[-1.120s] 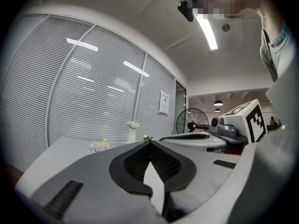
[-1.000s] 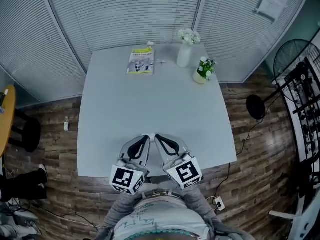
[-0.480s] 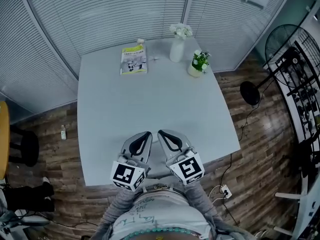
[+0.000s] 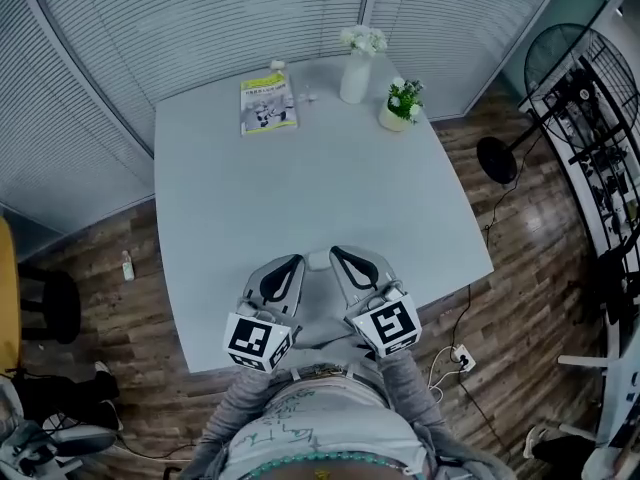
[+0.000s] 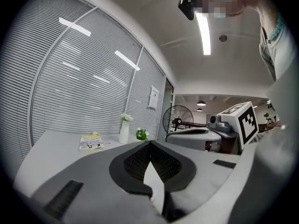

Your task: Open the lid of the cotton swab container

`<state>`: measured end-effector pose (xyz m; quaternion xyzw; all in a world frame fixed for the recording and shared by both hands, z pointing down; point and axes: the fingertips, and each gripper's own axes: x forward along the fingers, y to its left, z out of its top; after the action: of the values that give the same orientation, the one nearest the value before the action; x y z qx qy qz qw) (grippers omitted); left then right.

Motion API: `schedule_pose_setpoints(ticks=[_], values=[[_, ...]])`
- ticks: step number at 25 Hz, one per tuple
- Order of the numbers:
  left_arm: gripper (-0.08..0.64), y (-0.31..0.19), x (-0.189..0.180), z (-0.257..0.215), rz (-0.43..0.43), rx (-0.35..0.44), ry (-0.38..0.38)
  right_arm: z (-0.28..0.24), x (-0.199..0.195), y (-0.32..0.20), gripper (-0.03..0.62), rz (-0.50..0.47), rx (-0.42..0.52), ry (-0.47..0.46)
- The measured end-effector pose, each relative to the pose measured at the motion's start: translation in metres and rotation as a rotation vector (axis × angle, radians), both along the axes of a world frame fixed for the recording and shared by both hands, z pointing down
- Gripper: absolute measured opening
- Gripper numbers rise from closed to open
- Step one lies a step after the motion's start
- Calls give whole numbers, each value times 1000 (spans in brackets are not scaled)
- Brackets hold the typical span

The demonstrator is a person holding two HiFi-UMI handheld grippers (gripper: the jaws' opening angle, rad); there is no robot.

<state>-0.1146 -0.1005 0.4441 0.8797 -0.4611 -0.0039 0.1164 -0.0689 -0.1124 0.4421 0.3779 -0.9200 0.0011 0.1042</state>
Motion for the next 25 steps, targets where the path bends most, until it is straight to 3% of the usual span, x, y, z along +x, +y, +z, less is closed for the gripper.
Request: schedule_pose_setpoints(ticks=[10, 25], values=[[-2, -7, -4, 32, -25, -35, -56, 33, 24, -11, 3, -27, -18, 115], [-2, -13, 15, 97, -30, -158, -140, 86, 35, -27, 3, -175, -98, 215]])
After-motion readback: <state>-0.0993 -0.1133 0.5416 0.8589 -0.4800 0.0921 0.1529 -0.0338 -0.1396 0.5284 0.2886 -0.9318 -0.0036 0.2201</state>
